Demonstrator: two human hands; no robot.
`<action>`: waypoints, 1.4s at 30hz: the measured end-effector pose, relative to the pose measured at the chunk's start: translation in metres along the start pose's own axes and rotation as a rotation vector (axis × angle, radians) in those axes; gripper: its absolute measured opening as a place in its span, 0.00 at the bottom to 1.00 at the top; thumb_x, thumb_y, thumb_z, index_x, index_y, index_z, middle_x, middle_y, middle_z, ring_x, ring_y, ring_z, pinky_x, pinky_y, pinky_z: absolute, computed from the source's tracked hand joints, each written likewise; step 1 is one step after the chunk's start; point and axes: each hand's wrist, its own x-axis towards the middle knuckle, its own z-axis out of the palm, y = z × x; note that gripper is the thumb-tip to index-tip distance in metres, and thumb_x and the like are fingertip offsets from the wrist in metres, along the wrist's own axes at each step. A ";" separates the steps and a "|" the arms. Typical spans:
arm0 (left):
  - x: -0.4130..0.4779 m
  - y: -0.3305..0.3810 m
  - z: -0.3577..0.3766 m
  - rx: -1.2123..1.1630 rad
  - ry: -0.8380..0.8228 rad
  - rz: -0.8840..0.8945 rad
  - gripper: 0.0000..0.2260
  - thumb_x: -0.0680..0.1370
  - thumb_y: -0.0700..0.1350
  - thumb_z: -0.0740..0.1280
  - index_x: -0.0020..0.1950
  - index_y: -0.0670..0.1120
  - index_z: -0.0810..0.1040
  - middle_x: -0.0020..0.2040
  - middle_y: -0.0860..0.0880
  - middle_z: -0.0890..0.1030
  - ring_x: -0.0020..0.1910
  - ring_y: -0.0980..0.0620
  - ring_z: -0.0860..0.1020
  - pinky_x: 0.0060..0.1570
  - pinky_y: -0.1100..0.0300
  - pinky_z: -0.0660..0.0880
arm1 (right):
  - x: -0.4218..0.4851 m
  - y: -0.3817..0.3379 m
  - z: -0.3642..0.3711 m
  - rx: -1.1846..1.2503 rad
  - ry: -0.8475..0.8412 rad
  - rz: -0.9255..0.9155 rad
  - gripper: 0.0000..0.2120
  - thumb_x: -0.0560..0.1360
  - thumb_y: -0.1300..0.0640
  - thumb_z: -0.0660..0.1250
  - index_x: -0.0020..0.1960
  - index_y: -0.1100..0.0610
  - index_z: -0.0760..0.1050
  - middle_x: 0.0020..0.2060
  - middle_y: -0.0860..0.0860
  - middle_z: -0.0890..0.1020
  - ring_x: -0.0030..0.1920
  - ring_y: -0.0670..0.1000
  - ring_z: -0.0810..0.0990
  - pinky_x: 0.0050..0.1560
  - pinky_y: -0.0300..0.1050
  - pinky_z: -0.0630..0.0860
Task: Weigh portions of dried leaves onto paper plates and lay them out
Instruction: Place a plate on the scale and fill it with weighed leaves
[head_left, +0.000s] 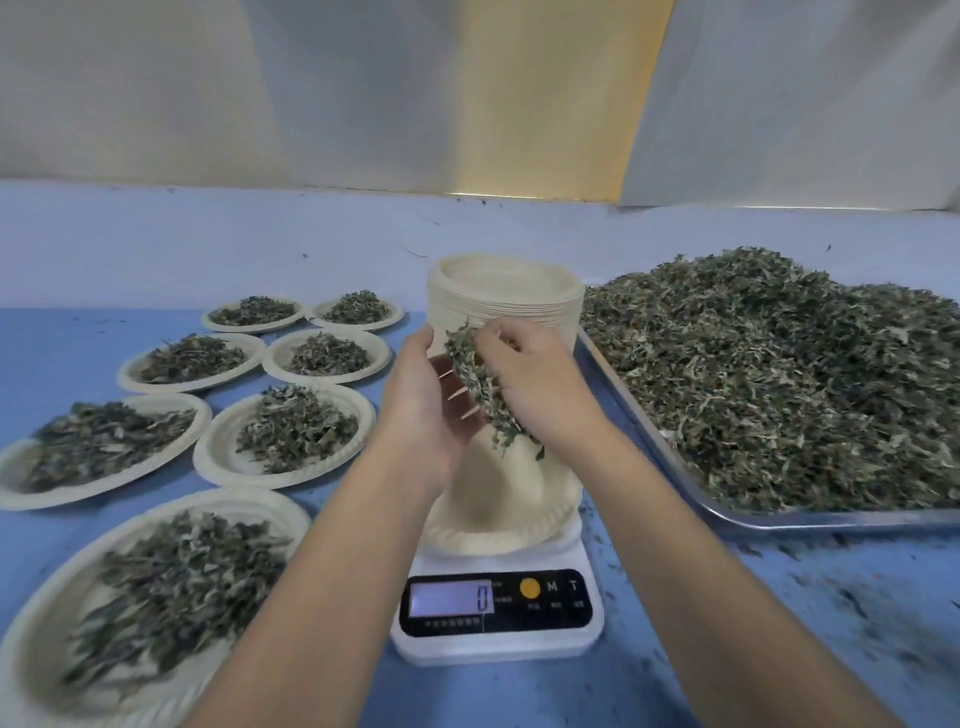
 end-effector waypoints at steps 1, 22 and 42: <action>-0.001 0.002 -0.001 -0.023 -0.009 -0.017 0.20 0.81 0.53 0.55 0.61 0.42 0.77 0.56 0.43 0.81 0.53 0.46 0.80 0.52 0.54 0.75 | -0.001 0.000 0.003 -0.056 -0.014 -0.022 0.16 0.77 0.56 0.63 0.31 0.51 0.70 0.25 0.43 0.70 0.29 0.42 0.67 0.32 0.39 0.62; 0.007 -0.008 -0.008 -0.020 0.036 -0.068 0.13 0.79 0.49 0.60 0.40 0.46 0.77 0.30 0.47 0.81 0.28 0.50 0.80 0.27 0.62 0.77 | -0.013 0.010 0.013 -0.200 -0.007 -0.098 0.08 0.79 0.52 0.62 0.46 0.56 0.73 0.39 0.47 0.78 0.39 0.43 0.74 0.36 0.31 0.66; 0.018 -0.006 -0.011 -0.226 0.169 -0.033 0.16 0.82 0.48 0.58 0.35 0.45 0.71 0.34 0.48 0.77 0.33 0.50 0.76 0.36 0.56 0.76 | -0.013 0.007 0.007 -0.184 0.105 -0.062 0.06 0.77 0.54 0.66 0.45 0.57 0.76 0.45 0.50 0.80 0.46 0.47 0.74 0.41 0.39 0.63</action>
